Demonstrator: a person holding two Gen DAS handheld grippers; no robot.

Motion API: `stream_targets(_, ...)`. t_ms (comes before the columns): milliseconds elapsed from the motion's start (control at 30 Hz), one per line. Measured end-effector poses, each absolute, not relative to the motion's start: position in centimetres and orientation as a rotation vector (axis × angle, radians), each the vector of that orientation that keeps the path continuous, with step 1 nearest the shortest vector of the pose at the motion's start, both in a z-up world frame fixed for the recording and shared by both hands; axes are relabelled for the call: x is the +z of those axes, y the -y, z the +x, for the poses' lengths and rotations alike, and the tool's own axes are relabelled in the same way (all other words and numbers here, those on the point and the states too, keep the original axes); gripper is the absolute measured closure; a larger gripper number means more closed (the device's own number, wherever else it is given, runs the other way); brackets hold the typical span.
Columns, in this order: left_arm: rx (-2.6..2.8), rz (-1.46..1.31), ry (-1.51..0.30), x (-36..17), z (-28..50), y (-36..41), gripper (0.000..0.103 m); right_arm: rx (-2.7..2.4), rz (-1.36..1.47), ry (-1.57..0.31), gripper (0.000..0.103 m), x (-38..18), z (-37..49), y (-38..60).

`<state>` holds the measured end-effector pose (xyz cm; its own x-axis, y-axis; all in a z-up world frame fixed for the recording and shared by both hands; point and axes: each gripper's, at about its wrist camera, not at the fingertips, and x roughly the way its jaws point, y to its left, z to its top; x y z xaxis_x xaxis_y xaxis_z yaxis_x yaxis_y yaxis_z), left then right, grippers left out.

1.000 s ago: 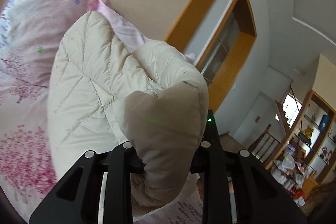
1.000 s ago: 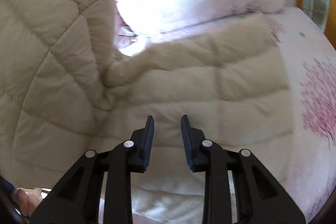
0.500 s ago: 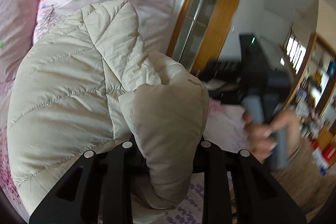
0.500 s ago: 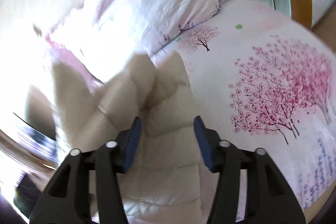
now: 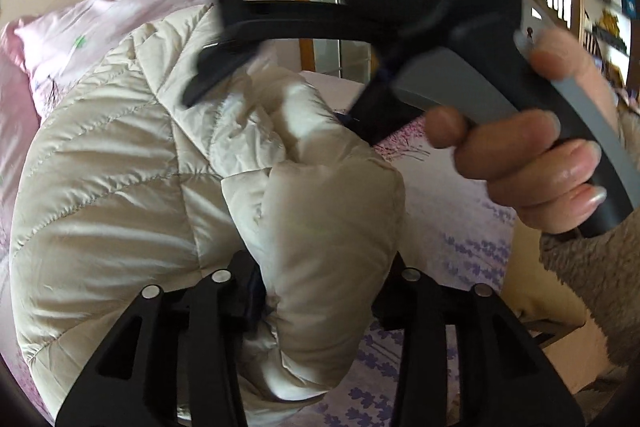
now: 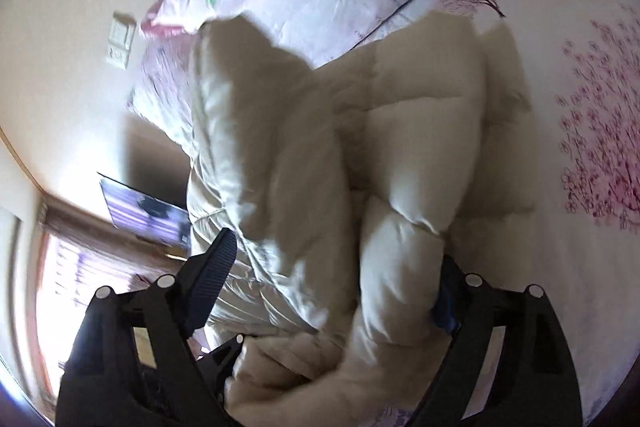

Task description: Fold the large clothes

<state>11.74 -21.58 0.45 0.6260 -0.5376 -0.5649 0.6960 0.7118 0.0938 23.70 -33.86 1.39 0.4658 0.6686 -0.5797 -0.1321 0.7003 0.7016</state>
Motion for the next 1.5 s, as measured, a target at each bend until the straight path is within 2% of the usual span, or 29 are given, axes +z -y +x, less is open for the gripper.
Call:
stream_targets(67,-0.721,0.326,-0.532,0.3,11.5,21.5,0.057,0.522,0.590,-0.976,0.020,1.6,23.8,33.2)
stream_targets(100,-0.722,0.326,-0.529,0.3,11.4,21.5,0.054,0.506,0.558,-0.978,0.033,1.7,23.9,32.7)
stream_targets(133,-0.723,0.326,-0.526,0.3,11.2,21.4,0.052,0.488,0.523,-0.976,0.053,1.9,23.9,32.3)
stream_targets(167,-0.728,0.330,-0.525,0.5,11.1,21.2,0.048,0.489,0.512,-0.970,0.061,2.0,23.9,32.1)
stream_targets(200,-0.729,0.328,-0.523,0.7,10.9,20.9,0.046,0.502,0.514,-0.956,0.075,2.2,23.8,32.1)
stream_targets(233,-0.742,0.316,-0.523,1.2,10.7,20.3,0.045,0.507,0.518,-0.945,0.082,2.2,24.1,32.2)
stream_targets(333,-0.811,0.232,-0.538,2.9,10.2,17.9,0.038,0.497,0.512,-0.896,0.088,3.0,23.5,33.2)
stream_targets(400,-0.878,0.120,-0.559,4.7,10.3,14.8,0.031,0.487,0.508,-0.869,0.089,3.5,23.3,33.6)
stream_targets(600,-0.809,-0.202,-0.513,8.2,14.3,5.5,0.027,0.493,0.465,-0.785,0.091,5.7,22.0,34.2)
stream_targets(800,-0.558,-0.215,-0.504,7.6,18.3,1.5,0.026,0.434,0.473,-0.755,0.091,5.8,21.2,37.0)
stream_targets(1000,-0.502,-0.079,-0.579,6.2,21.4,5.7,0.026,0.401,0.531,-0.795,0.091,3.1,21.2,39.4)
stream_targets(1367,-0.535,0.100,-0.652,4.6,21.3,9.6,0.026,0.253,0.649,-0.894,0.087,-3.9,21.9,42.7)
stream_targets(1500,-0.532,0.126,-0.719,3.2,21.9,10.7,0.025,0.229,0.647,-0.931,0.086,-4.7,22.4,42.5)
